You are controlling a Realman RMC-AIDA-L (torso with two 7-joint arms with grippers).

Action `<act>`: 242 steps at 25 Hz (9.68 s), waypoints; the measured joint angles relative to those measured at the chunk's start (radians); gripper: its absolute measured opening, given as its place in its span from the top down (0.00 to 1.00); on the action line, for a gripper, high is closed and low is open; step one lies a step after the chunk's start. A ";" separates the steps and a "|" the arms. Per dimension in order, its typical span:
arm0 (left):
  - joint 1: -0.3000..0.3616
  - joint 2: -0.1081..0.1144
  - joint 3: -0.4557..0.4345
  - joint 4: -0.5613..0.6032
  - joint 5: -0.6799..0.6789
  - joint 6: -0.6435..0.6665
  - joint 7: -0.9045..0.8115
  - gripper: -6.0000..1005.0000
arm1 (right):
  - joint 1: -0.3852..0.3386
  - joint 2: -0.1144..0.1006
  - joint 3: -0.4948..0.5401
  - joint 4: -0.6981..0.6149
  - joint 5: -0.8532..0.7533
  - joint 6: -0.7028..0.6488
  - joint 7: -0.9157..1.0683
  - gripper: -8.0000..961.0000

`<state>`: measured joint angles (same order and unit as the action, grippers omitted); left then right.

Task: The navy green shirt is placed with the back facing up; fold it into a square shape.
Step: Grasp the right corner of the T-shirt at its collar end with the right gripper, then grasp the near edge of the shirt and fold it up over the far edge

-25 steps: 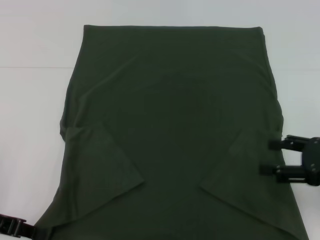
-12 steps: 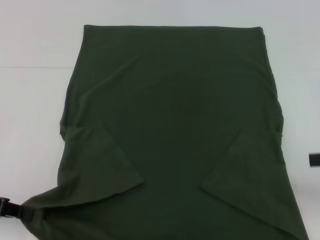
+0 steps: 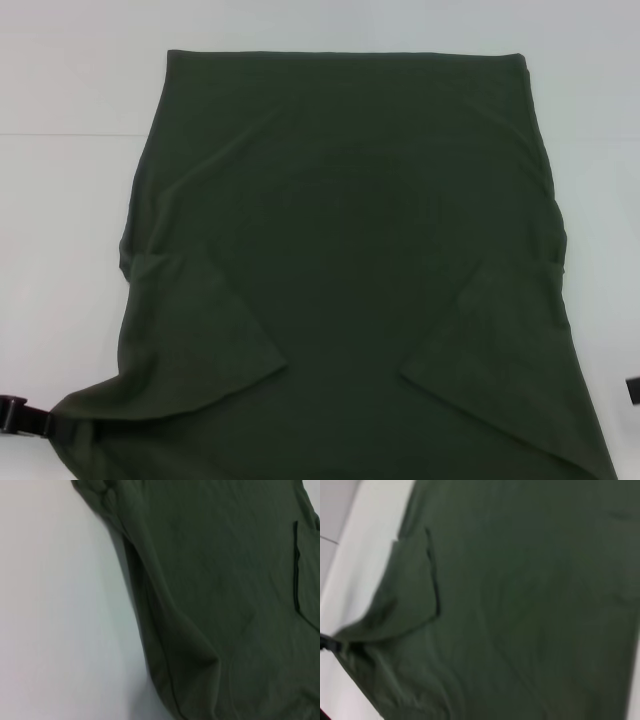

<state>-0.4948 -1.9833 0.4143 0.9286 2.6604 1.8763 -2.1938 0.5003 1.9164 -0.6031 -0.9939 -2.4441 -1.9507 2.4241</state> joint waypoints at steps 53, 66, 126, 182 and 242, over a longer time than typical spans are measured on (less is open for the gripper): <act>-0.018 -0.008 -0.009 -0.002 -0.026 -0.033 0.028 0.97 | 0.007 0.064 -0.104 0.162 -0.168 0.128 -0.099 0.08; -0.023 -0.008 -0.013 -0.002 -0.027 -0.035 0.029 0.97 | 0.011 0.063 -0.109 0.176 -0.172 0.140 -0.101 0.08; -0.041 -0.006 -0.013 -0.012 -0.027 -0.040 0.035 0.96 | 0.108 0.102 -0.157 0.215 -0.184 0.170 -0.059 0.73; -0.084 0.027 -0.208 -0.313 -0.473 -0.256 0.054 0.96 | 0.028 0.009 0.262 0.437 0.257 0.340 -0.255 0.91; -0.188 -0.162 -0.181 -0.421 -0.830 -0.818 0.489 0.96 | 0.061 0.152 0.255 0.509 0.639 0.811 -0.533 0.86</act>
<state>-0.6831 -2.1449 0.2332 0.5080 1.8299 1.0582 -1.7046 0.5612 2.0689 -0.3482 -0.4847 -1.8048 -1.1393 1.8910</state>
